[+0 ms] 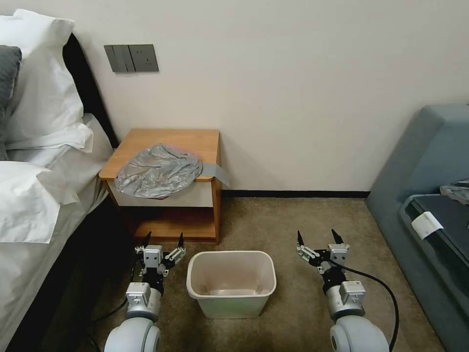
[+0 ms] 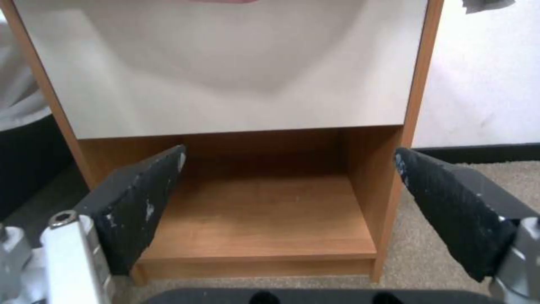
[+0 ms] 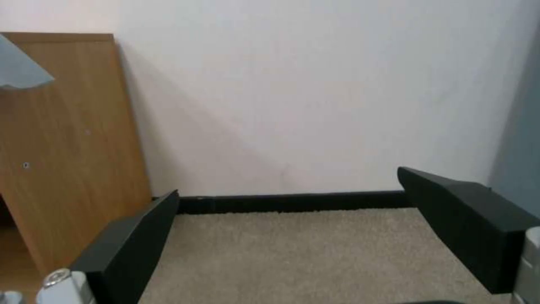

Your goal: Pick up the garbage bag from the table and place it over the trash can.

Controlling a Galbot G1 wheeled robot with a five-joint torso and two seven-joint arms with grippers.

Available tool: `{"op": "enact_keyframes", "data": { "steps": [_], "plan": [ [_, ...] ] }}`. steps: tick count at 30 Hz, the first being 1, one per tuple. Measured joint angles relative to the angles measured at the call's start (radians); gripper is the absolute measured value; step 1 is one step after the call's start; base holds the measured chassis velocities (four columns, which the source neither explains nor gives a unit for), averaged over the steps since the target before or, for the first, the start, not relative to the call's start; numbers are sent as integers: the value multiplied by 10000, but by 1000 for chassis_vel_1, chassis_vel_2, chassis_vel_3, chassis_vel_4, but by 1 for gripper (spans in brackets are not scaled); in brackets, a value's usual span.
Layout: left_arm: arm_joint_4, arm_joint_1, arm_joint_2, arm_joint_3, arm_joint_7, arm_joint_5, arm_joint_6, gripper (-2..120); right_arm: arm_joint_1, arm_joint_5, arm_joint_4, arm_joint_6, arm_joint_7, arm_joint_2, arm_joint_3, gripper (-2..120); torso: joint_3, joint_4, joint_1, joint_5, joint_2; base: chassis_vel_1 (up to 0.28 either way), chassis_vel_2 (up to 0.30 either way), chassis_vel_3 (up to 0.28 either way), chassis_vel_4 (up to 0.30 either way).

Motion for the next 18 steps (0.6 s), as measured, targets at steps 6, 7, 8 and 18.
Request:
{"op": "enact_keyframes", "data": {
  "steps": [6, 7, 8, 18],
  "plan": [
    [0, 0, 0, 0, 0, 0, 0, 97, 0, 0, 0, 0, 0, 0, 0, 100, 0, 0, 0, 0, 0, 0, 0, 0, 0],
    [0, 0, 0, 0, 0, 0, 0, 97, 0, 0, 0, 0, 0, 0, 0, 100, 0, 0, 0, 0, 0, 0, 0, 0, 0],
    [0, 0, 0, 0, 0, 0, 0, 97, 0, 0, 0, 0, 0, 0, 0, 100, 0, 0, 0, 0, 0, 0, 0, 0, 0],
    [0, 0, 0, 0, 0, 0, 0, 97, 0, 0, 0, 0, 0, 0, 0, 100, 0, 0, 0, 0, 0, 0, 0, 0, 0]
  ]
}}
